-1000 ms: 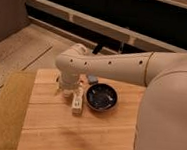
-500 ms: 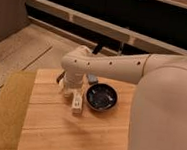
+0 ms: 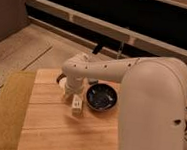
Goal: Place the bottle in the ceramic bowl
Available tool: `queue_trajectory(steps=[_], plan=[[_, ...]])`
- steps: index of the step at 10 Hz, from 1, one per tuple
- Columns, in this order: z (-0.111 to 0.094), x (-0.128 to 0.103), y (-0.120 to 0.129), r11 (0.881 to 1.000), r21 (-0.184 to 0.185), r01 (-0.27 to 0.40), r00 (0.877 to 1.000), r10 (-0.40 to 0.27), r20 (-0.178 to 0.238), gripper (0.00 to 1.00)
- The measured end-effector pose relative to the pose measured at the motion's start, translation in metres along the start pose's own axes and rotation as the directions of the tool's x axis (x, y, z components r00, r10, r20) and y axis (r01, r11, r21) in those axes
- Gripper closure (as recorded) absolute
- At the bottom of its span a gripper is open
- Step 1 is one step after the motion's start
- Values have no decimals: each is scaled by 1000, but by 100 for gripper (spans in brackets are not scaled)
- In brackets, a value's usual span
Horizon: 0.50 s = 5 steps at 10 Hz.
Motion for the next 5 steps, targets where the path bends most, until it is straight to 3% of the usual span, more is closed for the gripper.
queue_trajectory(steps=[5], plan=[[26, -1, -9, 999, 31, -10, 997, 12, -81, 35]])
